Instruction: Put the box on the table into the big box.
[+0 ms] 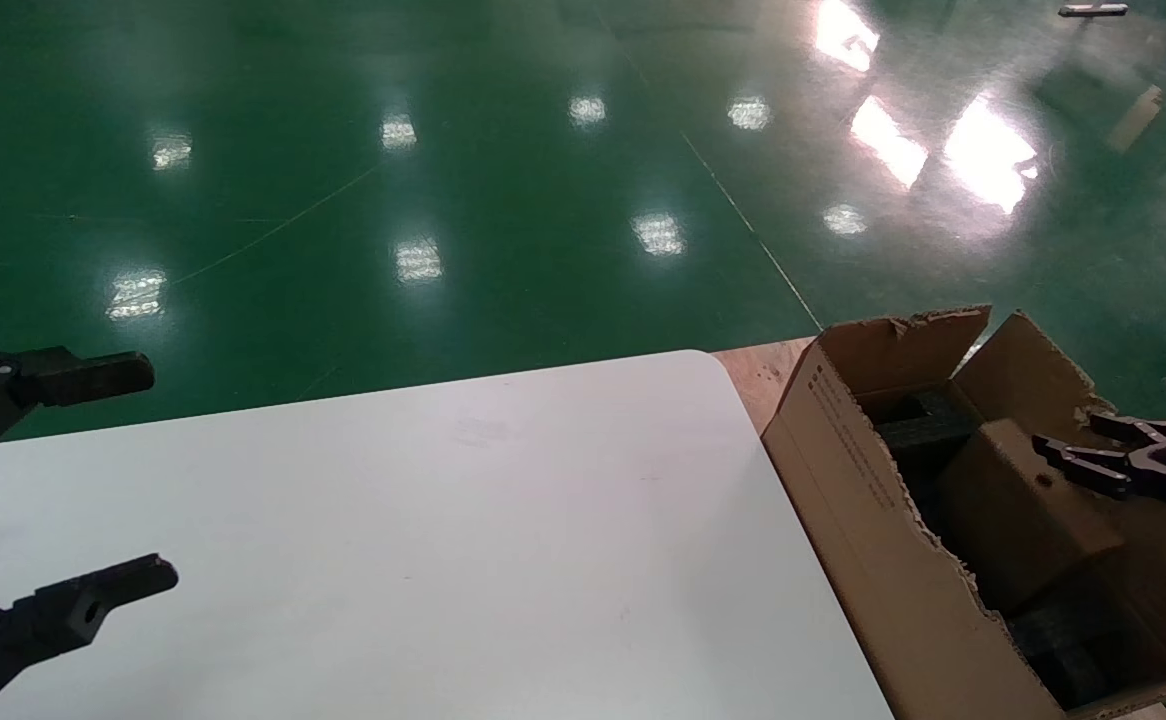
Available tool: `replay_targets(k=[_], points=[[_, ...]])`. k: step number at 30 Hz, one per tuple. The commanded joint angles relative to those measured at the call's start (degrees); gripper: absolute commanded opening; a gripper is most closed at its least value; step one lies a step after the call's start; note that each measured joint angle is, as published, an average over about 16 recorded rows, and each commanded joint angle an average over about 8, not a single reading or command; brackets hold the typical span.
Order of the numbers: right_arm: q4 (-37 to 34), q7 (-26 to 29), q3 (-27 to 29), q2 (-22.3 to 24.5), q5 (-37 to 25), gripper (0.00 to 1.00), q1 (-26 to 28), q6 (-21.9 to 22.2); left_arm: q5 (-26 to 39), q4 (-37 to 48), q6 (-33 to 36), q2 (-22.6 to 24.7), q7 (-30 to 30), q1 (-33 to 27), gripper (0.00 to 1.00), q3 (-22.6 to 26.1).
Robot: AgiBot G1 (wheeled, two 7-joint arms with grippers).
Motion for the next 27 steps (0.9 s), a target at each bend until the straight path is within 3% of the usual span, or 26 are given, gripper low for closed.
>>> replay_targets(k=[1,14,27], points=[[-0.1,0.0,0.0,0.0,0.1,1.0,0.0,-0.1,0.0,0.0,0.0,0.0,0.0,0.0,1.0,0.0],[0.6,-0.4,0.2,0.0,0.4,1.0,0.4,-1.0,0.0,0.0,0.0,0.0,0.0,0.0,1.0,0.0],[9.8,-2.3,1.4,0.2,2.0,1.0,5.4,-7.2,0.0,0.0,0.0,0.0,0.0,0.0,1.0,0.0]])
